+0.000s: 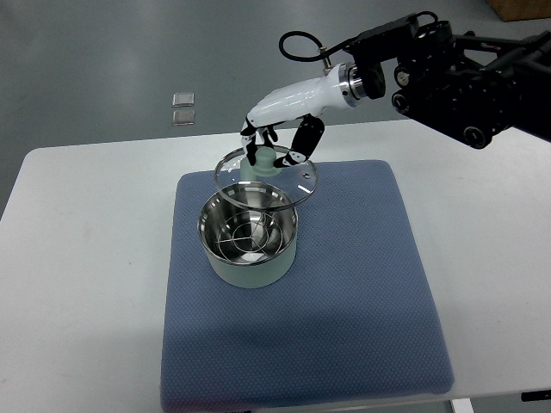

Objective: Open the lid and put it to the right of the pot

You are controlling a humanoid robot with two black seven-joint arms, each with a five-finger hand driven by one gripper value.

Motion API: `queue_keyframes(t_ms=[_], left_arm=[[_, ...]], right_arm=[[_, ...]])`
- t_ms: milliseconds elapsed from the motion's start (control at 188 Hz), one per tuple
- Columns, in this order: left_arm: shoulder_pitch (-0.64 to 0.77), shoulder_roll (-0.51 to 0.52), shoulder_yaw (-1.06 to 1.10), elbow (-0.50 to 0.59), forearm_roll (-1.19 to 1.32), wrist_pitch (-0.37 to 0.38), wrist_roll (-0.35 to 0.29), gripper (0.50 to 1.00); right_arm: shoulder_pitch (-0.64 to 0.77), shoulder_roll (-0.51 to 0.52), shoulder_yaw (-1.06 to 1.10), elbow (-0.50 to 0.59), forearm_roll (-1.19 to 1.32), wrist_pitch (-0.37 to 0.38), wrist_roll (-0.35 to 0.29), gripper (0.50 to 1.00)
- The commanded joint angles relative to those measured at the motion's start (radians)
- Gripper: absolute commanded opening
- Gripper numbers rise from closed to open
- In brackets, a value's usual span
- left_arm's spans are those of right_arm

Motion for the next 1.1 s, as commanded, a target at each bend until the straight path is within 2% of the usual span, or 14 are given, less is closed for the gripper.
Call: queue_keyframes(t_ms=[0, 234, 633, 660, 676, 681, 686, 691, 702, 707, 713, 771, 910, 1096], left_arm=[[-0.002, 0.0, 0.0, 0.001, 0.0, 0.0, -0.001, 1.0], [0.0, 0.0, 0.0, 0.0, 0.0, 0.0, 0.0, 1.0], [0.0, 0.0, 0.0, 0.001, 0.0, 0.0, 0.0, 1.0], [0.0, 0.0, 0.0, 0.0, 0.0, 0.0, 0.0, 1.0], [0.0, 0.0, 0.0, 0.001, 0.0, 0.0, 0.0, 1.0], [0.0, 0.0, 0.0, 0.001, 0.0, 0.0, 0.0, 1.0], [0.0, 0.0, 0.0, 0.001, 0.0, 0.0, 0.0, 1.0], [0.0, 0.0, 0.0, 0.001, 0.0, 0.0, 0.0, 1.0], [0.0, 0.0, 0.0, 0.001, 0.0, 0.0, 0.0, 1.0], [0.0, 0.0, 0.0, 0.001, 0.0, 0.0, 0.0, 1.0], [0.0, 0.0, 0.0, 0.001, 0.0, 0.0, 0.0, 1.0], [0.0, 0.0, 0.0, 0.001, 0.0, 0.0, 0.0, 1.0], [0.0, 0.0, 0.0, 0.0, 0.0, 0.0, 0.0, 1.0], [0.0, 0.0, 0.0, 0.001, 0.0, 0.0, 0.0, 1.0]], right_arm=[[-0.016, -0.066, -0.002, 0.002, -0.001, -0.008, 0.0, 0.5], [-0.11, -0.169, -0.002, 0.001, -0.001, -0.045, 0.0, 0.5], [-0.288, -0.152, 0.0, -0.021, -0.001, -0.158, 0.0, 0.5], [-0.294, -0.15, 0.001, -0.025, 0.001, -0.166, 0.0, 0.545], [-0.301, -0.147, 0.001, -0.03, 0.002, -0.175, 0.0, 0.633], [-0.301, -0.147, 0.001, -0.03, 0.002, -0.175, 0.0, 0.633], [-0.303, -0.144, 0.001, -0.03, 0.004, -0.183, 0.0, 0.682], [-0.303, -0.144, 0.001, -0.03, 0.004, -0.183, 0.0, 0.682], [-0.309, -0.139, 0.001, -0.033, 0.012, -0.195, 0.0, 0.778], [-0.309, -0.139, 0.001, -0.033, 0.012, -0.195, 0.0, 0.778], [-0.312, -0.136, 0.001, -0.033, 0.015, -0.203, 0.0, 0.821], [-0.323, -0.133, 0.001, -0.035, 0.05, -0.236, 0.0, 0.905], [-0.326, -0.133, 0.001, -0.035, 0.113, -0.256, 0.0, 0.926], [-0.324, -0.133, 0.003, -0.054, 0.239, -0.186, 0.0, 0.924]])
